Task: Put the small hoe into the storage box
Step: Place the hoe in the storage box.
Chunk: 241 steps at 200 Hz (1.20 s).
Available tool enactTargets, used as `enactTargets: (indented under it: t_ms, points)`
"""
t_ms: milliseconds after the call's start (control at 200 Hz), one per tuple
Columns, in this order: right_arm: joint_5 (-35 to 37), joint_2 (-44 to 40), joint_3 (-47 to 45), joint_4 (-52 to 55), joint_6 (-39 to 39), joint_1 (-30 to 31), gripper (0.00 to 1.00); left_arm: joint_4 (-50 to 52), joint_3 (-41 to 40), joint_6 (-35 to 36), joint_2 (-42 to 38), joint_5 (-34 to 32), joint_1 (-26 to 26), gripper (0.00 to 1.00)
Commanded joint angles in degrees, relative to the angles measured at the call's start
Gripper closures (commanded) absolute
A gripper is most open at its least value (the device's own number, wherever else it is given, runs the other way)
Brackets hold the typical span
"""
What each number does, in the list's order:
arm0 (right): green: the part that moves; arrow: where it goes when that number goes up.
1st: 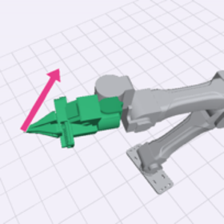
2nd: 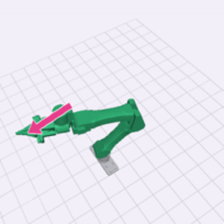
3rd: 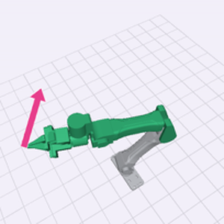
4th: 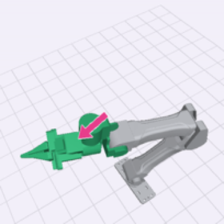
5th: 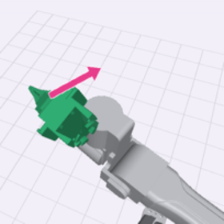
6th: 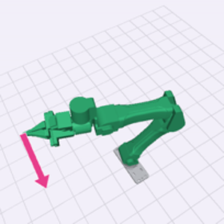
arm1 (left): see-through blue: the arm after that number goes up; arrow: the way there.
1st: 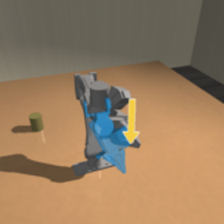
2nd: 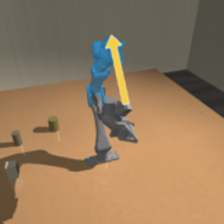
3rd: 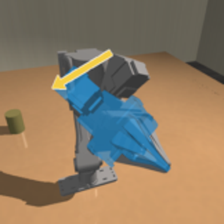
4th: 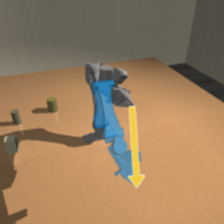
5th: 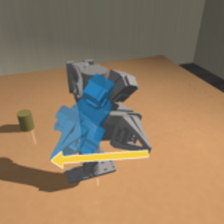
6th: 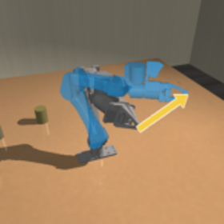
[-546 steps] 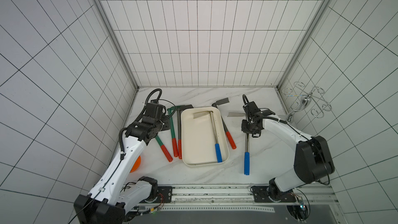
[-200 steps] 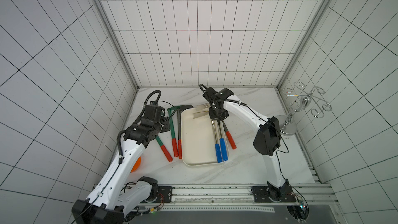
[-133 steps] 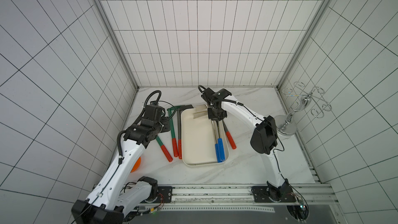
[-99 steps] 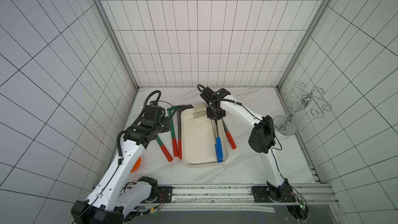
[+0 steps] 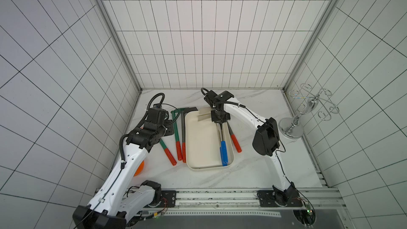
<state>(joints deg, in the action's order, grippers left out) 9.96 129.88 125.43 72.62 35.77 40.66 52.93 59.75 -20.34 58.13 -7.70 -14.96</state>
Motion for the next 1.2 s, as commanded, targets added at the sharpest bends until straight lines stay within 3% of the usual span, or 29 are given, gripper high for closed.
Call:
enactTargets:
  t_ms: [0, 1200]
  points:
    - [1.4, 1.5, 6.6, 1.3, 1.0, 0.6, 1.0, -0.5, -0.8, -0.2, -1.0, -0.6, -0.2, 0.4]
    - [2.8, 7.1, 9.1, -0.7, 0.7, 0.6, 1.0, -0.7, -1.2, 0.4, -1.1, -1.2, -0.2, 0.4]
